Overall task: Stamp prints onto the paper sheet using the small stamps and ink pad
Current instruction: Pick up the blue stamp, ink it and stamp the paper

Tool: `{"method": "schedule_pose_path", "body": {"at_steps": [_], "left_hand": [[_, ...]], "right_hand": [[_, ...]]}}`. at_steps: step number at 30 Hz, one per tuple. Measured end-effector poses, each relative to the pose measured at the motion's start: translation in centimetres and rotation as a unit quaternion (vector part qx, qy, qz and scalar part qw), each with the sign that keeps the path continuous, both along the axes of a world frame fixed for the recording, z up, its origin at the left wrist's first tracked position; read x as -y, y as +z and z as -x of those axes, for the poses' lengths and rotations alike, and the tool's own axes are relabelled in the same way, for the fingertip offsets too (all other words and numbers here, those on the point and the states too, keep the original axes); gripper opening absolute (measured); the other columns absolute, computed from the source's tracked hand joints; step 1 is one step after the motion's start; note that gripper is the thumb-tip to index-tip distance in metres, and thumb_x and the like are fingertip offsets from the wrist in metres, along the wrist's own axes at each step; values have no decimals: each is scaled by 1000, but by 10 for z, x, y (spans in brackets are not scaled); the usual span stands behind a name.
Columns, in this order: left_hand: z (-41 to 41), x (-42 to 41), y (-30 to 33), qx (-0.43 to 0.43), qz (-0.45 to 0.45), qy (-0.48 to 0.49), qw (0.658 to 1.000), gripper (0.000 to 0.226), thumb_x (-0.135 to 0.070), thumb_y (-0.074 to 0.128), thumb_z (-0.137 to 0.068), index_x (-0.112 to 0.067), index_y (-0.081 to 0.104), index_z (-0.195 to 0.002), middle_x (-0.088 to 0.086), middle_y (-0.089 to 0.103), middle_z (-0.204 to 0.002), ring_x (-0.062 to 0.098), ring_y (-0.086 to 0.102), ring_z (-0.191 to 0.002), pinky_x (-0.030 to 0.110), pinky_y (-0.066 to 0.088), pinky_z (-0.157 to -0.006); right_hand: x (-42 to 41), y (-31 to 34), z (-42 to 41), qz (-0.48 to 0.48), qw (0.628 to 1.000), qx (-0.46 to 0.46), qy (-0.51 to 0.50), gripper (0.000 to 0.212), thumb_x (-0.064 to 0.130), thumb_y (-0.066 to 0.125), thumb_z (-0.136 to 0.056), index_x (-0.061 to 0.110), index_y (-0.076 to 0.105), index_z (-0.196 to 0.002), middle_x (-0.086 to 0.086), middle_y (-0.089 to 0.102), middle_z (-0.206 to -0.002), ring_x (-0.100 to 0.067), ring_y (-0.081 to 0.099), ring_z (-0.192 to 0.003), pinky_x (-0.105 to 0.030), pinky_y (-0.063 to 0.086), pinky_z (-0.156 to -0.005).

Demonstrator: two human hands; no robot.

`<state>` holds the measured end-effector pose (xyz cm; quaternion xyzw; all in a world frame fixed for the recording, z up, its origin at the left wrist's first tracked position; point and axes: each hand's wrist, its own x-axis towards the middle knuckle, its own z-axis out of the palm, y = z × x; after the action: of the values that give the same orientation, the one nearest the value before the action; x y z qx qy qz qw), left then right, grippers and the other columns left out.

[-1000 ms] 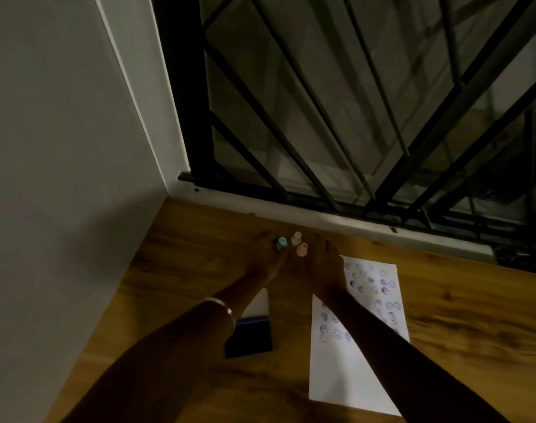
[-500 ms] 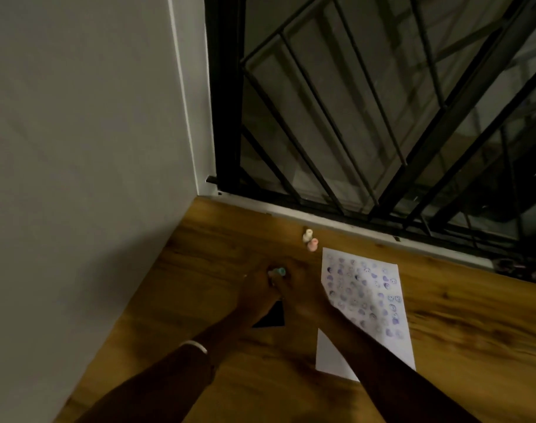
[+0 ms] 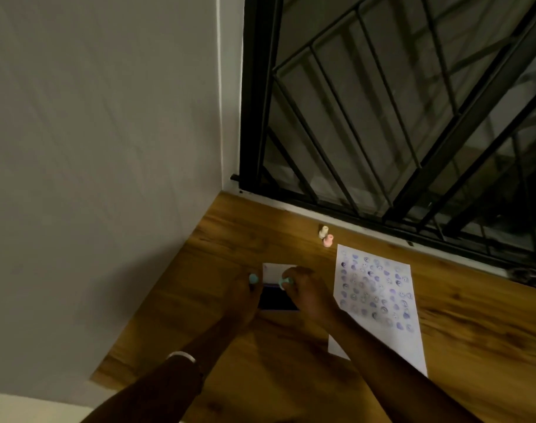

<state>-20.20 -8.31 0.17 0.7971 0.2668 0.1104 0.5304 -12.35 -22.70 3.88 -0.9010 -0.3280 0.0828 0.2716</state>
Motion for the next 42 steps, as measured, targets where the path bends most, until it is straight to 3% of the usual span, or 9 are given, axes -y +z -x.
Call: {"method": "schedule_pose_path", "body": {"at_steps": [4, 11, 14, 23, 29, 35, 38, 40, 42], "left_hand": [[6, -3, -2, -66, 37, 72, 995, 50, -16, 47, -99, 0, 32, -144, 21, 40, -147, 37, 38, -135, 38, 31, -111], [13, -6, -11, -57, -6, -22, 998, 24, -22, 58, -94, -4, 60, -109, 12, 64, -104, 26, 62, -97, 26, 50, -78], [18, -6, -16, -59, -53, -95, 992, 36, -31, 71, -84, -13, 57, -111, -9, 53, -96, 6, 52, -87, 6, 34, -58], [20, -6, -23, -53, -89, -114, 988, 44, -39, 71, -82, -18, 55, -116, -1, 61, -112, 4, 51, -92, 13, 33, -67], [22, -4, -18, -60, -71, -123, 988, 46, -38, 68, -86, -14, 52, -122, -5, 53, -112, 11, 53, -101, 19, 36, -80], [14, 3, -3, -17, -52, -40, 998, 28, -30, 53, -97, -4, 61, -105, -2, 58, -91, 16, 60, -83, -1, 40, -54], [10, 13, 3, -11, -105, -27, 994, 28, -29, 48, -99, -5, 62, -101, 10, 64, -89, 25, 64, -83, 8, 41, -55], [6, 26, 5, -25, -129, -74, 989, 25, -27, 49, -99, -7, 62, -105, 13, 66, -98, 28, 65, -92, 26, 50, -69], [5, 43, 8, -12, -130, -124, 984, 19, -20, 50, -99, -4, 59, -105, 18, 63, -112, 31, 62, -106, 32, 49, -81]], "right_hand": [[1, -16, 6, 52, 998, 28, 14, 16, 19, 60, -89, 15, 64, -104, -9, 66, -114, -22, 58, -109, -31, 49, -91], [-13, -35, -1, 113, 993, 15, 16, 23, 22, 60, -90, 11, 64, -110, -13, 65, -118, -28, 58, -111, -33, 47, -95], [-15, -37, -8, 130, 991, -11, 20, 28, 27, 63, -88, 9, 66, -109, -14, 66, -116, -29, 59, -107, -32, 47, -92], [-13, -46, -9, 125, 991, 10, 38, 34, 39, 62, -84, 11, 66, -102, -11, 67, -107, -27, 59, -99, -29, 44, -80], [-13, -35, -3, 109, 993, 41, 37, 19, 25, 56, -91, 11, 66, -99, -11, 67, -103, -25, 62, -97, -25, 42, -75], [0, -18, -5, 69, 996, 19, -46, 16, 22, 60, -91, 15, 65, -104, -9, 64, -119, -22, 60, -108, -28, 50, -90], [25, -12, -9, 67, 995, 37, -60, 18, 20, 60, -90, 16, 64, -108, -8, 68, -111, -20, 65, -98, -28, 54, -82], [46, -9, -11, 70, 994, 48, -70, 18, 19, 59, -91, 16, 64, -108, -7, 70, -105, -19, 66, -92, -29, 54, -80], [66, -9, -12, 74, 991, 62, -90, 14, 24, 59, -91, 18, 65, -103, -5, 70, -101, -16, 65, -87, -27, 54, -76]]}}
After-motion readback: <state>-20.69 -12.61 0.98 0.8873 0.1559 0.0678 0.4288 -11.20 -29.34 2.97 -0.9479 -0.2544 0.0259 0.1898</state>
